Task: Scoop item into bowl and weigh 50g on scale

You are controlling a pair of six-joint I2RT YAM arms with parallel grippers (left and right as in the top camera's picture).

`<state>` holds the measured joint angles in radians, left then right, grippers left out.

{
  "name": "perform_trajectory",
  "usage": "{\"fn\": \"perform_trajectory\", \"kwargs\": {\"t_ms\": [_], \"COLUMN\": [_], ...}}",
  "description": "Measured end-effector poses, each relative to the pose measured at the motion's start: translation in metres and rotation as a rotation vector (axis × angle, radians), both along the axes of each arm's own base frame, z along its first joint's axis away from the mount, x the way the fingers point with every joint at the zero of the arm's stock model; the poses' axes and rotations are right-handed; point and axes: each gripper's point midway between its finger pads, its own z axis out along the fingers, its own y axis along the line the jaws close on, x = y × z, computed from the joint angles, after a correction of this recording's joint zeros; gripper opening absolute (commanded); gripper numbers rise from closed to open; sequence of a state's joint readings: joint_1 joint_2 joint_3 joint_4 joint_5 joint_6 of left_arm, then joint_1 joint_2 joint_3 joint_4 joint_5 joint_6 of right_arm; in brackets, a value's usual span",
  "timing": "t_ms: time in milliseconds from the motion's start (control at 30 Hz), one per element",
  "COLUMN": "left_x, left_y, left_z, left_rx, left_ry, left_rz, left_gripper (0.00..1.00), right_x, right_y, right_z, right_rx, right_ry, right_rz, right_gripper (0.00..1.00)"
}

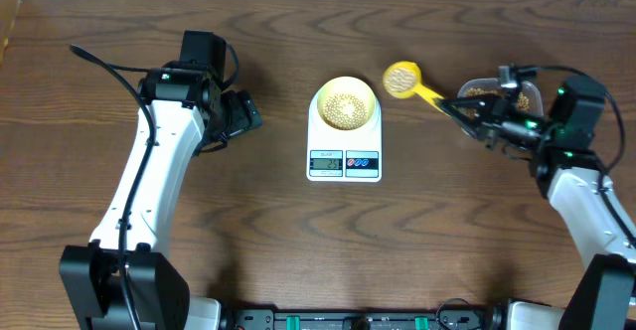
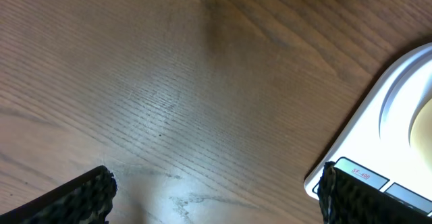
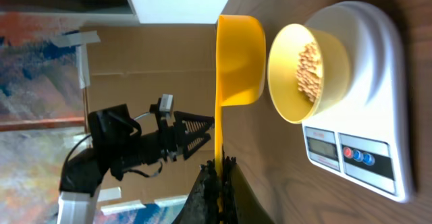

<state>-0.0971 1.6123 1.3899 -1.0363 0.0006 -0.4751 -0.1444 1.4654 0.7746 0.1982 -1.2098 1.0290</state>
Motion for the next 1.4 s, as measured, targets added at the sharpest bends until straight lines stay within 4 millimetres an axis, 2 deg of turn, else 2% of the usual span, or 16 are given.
{"fn": "perform_trajectory", "kwargs": {"t_ms": [167, 367, 567, 833, 967, 1100, 1400], "left_x": [0.000, 0.000, 0.000, 0.000, 0.000, 0.000, 0.000], "left_y": [0.000, 0.000, 0.000, 0.000, 0.000, 0.000, 0.000], "left_z": [0.000, 0.000, 0.000, 0.000, 0.000, 0.000, 0.000], "left_rx": [0.000, 0.000, 0.000, 0.000, 0.000, 0.000, 0.000], "left_ry": [0.000, 0.000, 0.000, 0.000, 0.000, 0.000, 0.000], "left_rz": [0.000, 0.000, 0.000, 0.000, 0.000, 0.000, 0.000], "left_gripper": [0.98, 0.98, 0.98, 0.98, 0.98, 0.98, 0.98], "right_x": [0.005, 0.009, 0.014, 0.010, 0.006, 0.008, 0.008], "right_y": [0.025, 0.054, 0.067, 0.083, 0.087, 0.083, 0.079], "right_z": [0.005, -0.002, -0.009, -0.012, -0.021, -0.030, -0.038], "right_rx": [-0.012, -0.052, -0.113, -0.196, -0.240, -0.283, -0.379], "right_ry": [-0.013, 0.008, -0.018, -0.138, -0.143, -0.124, -0.220], "right_rz": [0.003, -0.025, -0.068, -0.024, -0.011, -0.035, -0.008], "right_gripper": [0.01, 0.01, 0.01, 0.01, 0.01, 0.01, 0.01]}}
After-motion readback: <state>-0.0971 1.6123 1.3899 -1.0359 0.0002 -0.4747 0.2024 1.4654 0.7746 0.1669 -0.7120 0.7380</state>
